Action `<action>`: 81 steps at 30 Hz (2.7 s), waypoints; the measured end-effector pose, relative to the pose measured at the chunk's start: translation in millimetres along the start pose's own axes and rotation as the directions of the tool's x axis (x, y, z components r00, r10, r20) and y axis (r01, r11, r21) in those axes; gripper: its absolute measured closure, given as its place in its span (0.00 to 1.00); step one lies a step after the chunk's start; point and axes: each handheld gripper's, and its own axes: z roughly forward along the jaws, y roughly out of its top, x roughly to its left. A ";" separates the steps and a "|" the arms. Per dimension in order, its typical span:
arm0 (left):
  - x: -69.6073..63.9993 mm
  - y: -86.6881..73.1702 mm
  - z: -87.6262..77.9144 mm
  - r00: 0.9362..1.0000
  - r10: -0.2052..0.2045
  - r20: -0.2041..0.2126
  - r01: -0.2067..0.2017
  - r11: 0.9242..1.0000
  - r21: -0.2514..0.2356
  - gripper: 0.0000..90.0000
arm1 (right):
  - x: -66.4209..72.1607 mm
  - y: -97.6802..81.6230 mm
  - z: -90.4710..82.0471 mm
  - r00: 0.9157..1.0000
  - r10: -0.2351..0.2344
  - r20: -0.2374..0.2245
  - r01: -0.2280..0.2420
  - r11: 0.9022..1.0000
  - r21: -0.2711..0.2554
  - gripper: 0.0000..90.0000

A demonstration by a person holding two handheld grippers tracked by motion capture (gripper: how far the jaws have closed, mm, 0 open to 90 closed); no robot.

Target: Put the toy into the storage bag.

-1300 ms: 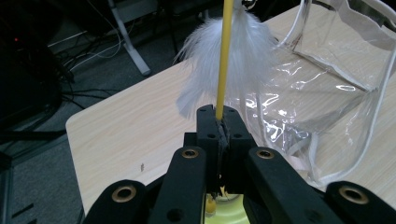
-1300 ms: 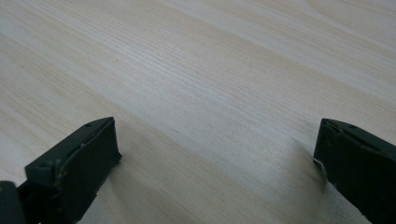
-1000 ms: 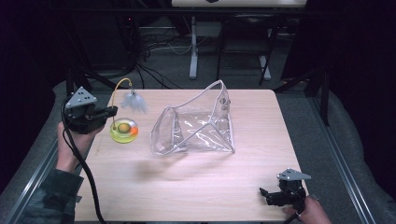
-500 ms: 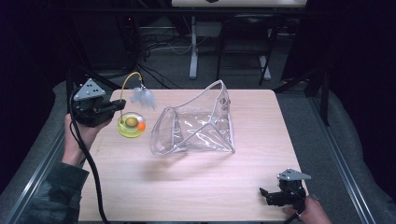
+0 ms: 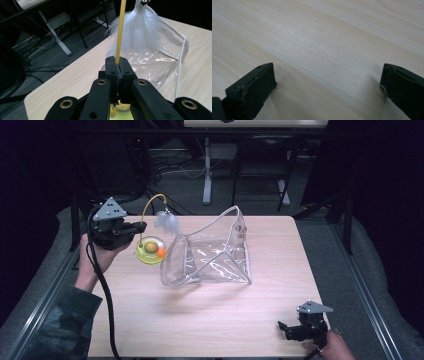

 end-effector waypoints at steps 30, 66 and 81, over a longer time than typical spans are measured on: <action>-29.4 26.3 67.9 0.989 0.034 0.144 -0.040 0.999 0.035 0.98 | 0.0 0.0 0.0 1.000 0.000 0.000 0.000 1.000 0.000 0.00; -50.0 15.3 132.2 0.977 -0.012 0.213 -0.004 0.997 0.075 0.98 | 0.0 -0.2 -0.4 1.000 -0.002 0.006 0.002 1.000 0.000 0.00; -58.4 -3.1 162.2 0.978 -0.030 0.207 0.004 0.992 0.126 0.98 | 0.1 -0.4 0.0 1.000 0.002 0.001 -0.002 1.000 -0.004 0.00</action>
